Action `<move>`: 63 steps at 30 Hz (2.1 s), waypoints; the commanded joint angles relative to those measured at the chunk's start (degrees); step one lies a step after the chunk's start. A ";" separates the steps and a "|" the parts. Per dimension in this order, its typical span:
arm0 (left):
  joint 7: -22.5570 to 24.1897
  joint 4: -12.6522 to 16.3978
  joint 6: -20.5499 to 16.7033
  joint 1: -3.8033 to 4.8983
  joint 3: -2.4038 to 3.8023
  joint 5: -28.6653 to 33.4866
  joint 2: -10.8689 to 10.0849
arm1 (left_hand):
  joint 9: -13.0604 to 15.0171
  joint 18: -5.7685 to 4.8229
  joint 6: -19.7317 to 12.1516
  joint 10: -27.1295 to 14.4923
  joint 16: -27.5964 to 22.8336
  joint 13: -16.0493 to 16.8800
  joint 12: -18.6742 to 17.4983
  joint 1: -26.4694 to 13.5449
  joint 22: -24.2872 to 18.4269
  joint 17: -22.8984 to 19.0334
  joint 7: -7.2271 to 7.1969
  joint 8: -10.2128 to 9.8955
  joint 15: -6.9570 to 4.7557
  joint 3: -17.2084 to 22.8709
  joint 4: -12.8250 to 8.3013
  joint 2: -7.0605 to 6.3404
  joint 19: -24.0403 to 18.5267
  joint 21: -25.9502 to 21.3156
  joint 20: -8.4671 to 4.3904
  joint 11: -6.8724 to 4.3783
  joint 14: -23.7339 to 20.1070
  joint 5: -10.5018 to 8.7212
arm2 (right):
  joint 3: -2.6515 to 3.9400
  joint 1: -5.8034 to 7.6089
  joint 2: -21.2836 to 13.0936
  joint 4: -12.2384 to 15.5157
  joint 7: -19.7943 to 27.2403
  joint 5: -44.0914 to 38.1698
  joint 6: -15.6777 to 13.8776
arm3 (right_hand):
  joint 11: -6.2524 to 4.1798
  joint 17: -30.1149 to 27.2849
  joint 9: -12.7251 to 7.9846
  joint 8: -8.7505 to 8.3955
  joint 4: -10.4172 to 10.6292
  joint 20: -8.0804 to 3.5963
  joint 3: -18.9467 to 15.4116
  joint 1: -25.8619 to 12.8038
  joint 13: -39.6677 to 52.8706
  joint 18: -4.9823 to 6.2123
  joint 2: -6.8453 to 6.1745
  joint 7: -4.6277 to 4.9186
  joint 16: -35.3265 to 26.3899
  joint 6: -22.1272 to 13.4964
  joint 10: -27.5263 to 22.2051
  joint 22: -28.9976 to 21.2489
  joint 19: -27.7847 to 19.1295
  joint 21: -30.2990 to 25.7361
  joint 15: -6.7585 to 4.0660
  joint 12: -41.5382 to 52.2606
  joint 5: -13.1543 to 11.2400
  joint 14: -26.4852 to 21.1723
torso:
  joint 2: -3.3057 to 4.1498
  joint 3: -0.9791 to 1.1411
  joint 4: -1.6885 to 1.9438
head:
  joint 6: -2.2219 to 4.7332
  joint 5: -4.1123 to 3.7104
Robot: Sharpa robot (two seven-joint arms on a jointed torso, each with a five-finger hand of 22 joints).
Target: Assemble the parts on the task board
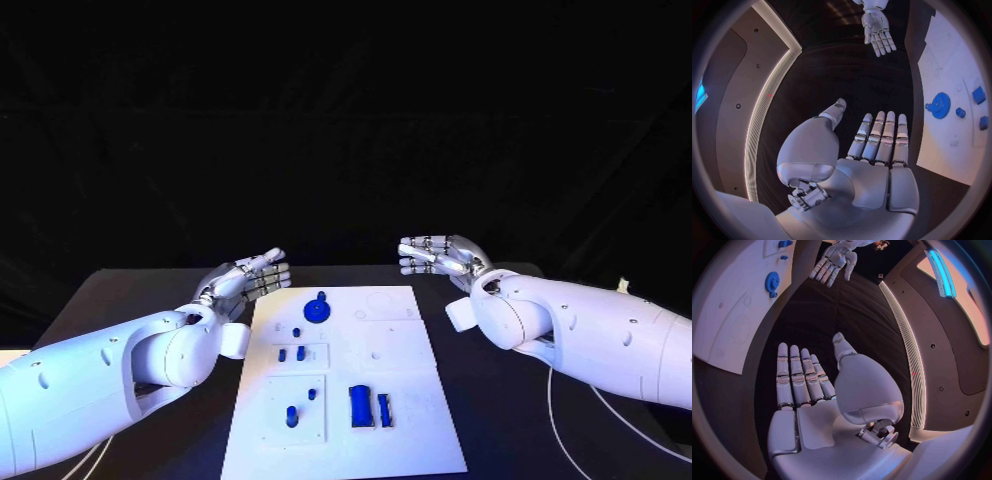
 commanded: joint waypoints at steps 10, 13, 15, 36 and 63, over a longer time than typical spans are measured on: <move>4.28 4.67 -16.86 -3.58 2.04 -3.81 1.76 | -1.52 -4.03 -23.54 -24.27 -5.14 -1.43 -4.61 -31.41 -11.23 -4.90 -7.03 -1.84 -7.46 -9.30 1.90 1.92 -17.15 -3.72 -6.44 -8.72 -21.12 -1.08 | 2.34 -5.39 -0.59 10.41 7.68 8.02 -16.79 | -6.83 -5.98 -5.19 -1.48 -1.01 -5.33 -1.43 -37.02 -5.01 -3.89 -1.19 -8.46 -3.42 -22.88 -25.76 -8.65 -21.37 -8.56 -4.89 -1.59 -4.27 -25.90 | -5.09 2.46 0.89 | -0.31 2.51; 5.30 5.81 -21.03 -4.51 2.55 -4.71 2.18 | -1.52 -4.39 -25.89 -26.67 -9.59 -1.43 -4.61 -34.53 -12.34 -9.13 -7.03 -1.84 -7.46 -10.23 1.90 1.92 -18.85 -3.72 -7.07 -8.72 -23.24 -1.08 | 2.89 -6.62 -0.74 12.76 9.38 9.86 -20.45 | -6.83 -6.50 -5.64 -1.48 -1.01 -5.80 -1.43 -40.26 -9.32 -4.52 -1.19 -8.46 -3.42 -24.87 -28.03 -9.41 -23.26 -9.30 -4.89 -1.59 -4.27 -28.16 | -5.20 2.51 0.91 | -0.32 2.57; 5.98 6.56 -23.76 -5.12 2.88 -5.31 2.46 | -1.52 -4.40 -27.49 -28.35 -9.59 -1.43 -4.61 -36.70 -13.11 -9.13 -7.03 -1.84 -7.46 -10.88 1.90 1.92 -20.04 -3.72 -7.50 -8.72 -24.67 -1.08 | 3.23 -7.40 -0.84 14.23 10.45 11.02 -22.74 | -6.83 -6.96 -9.65 -1.48 -1.01 -9.92 -1.43 -43.18 -9.32 -4.52 -1.19 -8.46 -3.42 -26.65 -30.10 -10.09 -24.95 -9.98 -4.89 -1.59 -4.27 -30.20 | -5.20 2.51 0.91 | -0.32 2.57; 6.98 7.67 -27.82 -6.03 3.37 -6.19 2.87 | -1.52 -8.44 -36.94 -38.06 -9.59 -1.43 -4.61 -49.30 -20.92 -9.13 -7.03 -1.84 -7.46 -17.35 1.90 1.92 -26.80 -3.72 -11.97 -8.72 -33.12 -1.08 | 3.64 -8.32 -0.95 15.98 11.71 12.38 -25.45 | -6.83 -11.12 -9.65 -1.48 -1.01 -9.92 -1.43 -58.03 -9.32 -8.83 -1.19 -8.46 -3.42 -35.84 -40.45 -16.10 -33.44 -15.93 -4.89 -1.59 -4.27 -40.59 | -5.20 2.51 0.91 | -0.32 2.57; 6.98 7.67 -27.82 -6.03 3.37 -6.19 2.87 | -1.52 -8.44 -43.84 -45.19 -9.59 -1.43 -4.61 -58.55 -20.92 -9.13 -7.03 -1.84 -7.46 -17.35 1.90 1.92 -31.95 -3.72 -11.97 -8.72 -39.34 -1.08 | 3.64 -8.32 -0.95 15.98 11.71 12.38 -25.45 | -6.83 -11.12 -9.65 -1.48 -1.01 -9.92 -1.43 -68.96 -9.32 -8.83 -1.19 -8.46 -3.42 -42.56 -48.02 -16.10 -39.83 -15.93 -4.89 -1.59 -4.27 -48.21 | -5.20 2.51 0.91 | -0.32 2.57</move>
